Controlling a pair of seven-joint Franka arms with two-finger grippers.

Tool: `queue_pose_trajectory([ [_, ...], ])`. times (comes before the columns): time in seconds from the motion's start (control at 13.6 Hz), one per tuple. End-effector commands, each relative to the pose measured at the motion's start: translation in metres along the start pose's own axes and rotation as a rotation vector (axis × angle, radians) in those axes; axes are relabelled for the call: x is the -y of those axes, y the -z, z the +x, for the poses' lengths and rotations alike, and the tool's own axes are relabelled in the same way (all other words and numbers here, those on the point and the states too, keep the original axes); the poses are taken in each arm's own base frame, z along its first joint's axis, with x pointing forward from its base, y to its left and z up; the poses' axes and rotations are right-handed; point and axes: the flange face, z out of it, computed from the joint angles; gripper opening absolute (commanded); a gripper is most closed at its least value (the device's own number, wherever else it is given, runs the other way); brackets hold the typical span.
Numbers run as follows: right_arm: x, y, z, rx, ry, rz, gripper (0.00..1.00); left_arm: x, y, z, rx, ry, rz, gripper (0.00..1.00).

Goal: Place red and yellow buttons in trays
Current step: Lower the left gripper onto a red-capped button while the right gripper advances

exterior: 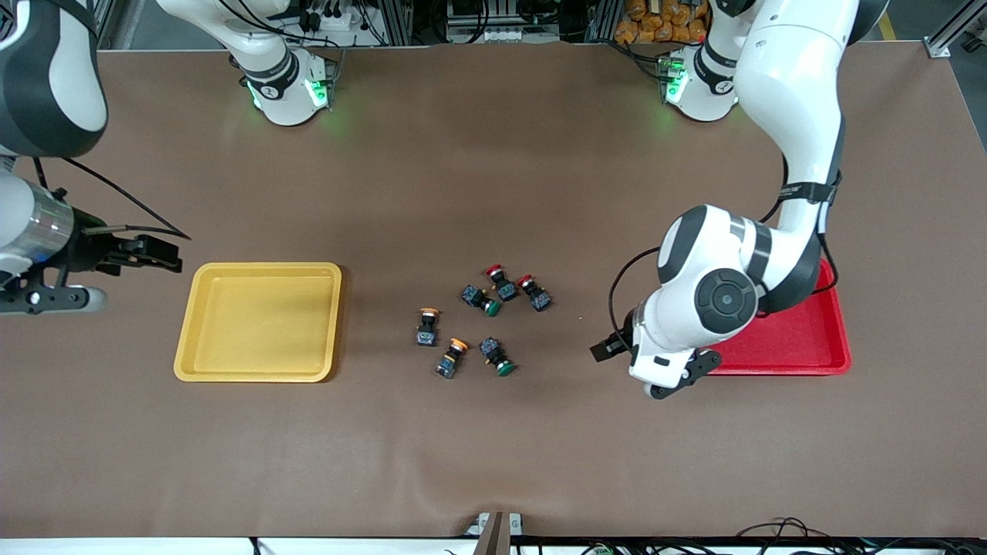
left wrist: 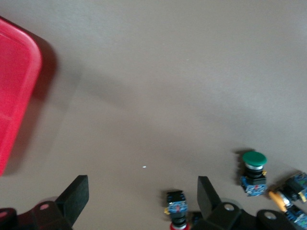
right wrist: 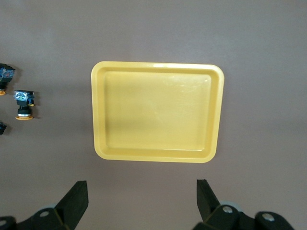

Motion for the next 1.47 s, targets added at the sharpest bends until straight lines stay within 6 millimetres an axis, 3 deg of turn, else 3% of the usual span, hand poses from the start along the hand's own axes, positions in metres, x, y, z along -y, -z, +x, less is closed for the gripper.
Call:
queue_pose_trajectory([
  [0.0, 0.012, 0.002, 0.006, -0.005, -0.007, 0.014, 1.0, -0.017, -0.011, -0.008, -0.014, 0.045, -0.041, 1.0],
  [0.66, 0.038, -0.003, 0.015, -0.005, -0.083, 0.028, 1.0, -0.058, -0.084, -0.043, -0.043, 0.119, -0.077, 1.0],
  [1.03, 0.042, -0.007, 0.019, -0.012, -0.089, 0.067, 1.0, -0.085, -0.124, -0.103, -0.021, 0.093, -0.013, 1.0],
  [1.4, 0.047, -0.009, 0.019, -0.009, -0.081, 0.066, 1.0, -0.069, -0.161, -0.135, 0.012, 0.044, 0.188, 1.0],
])
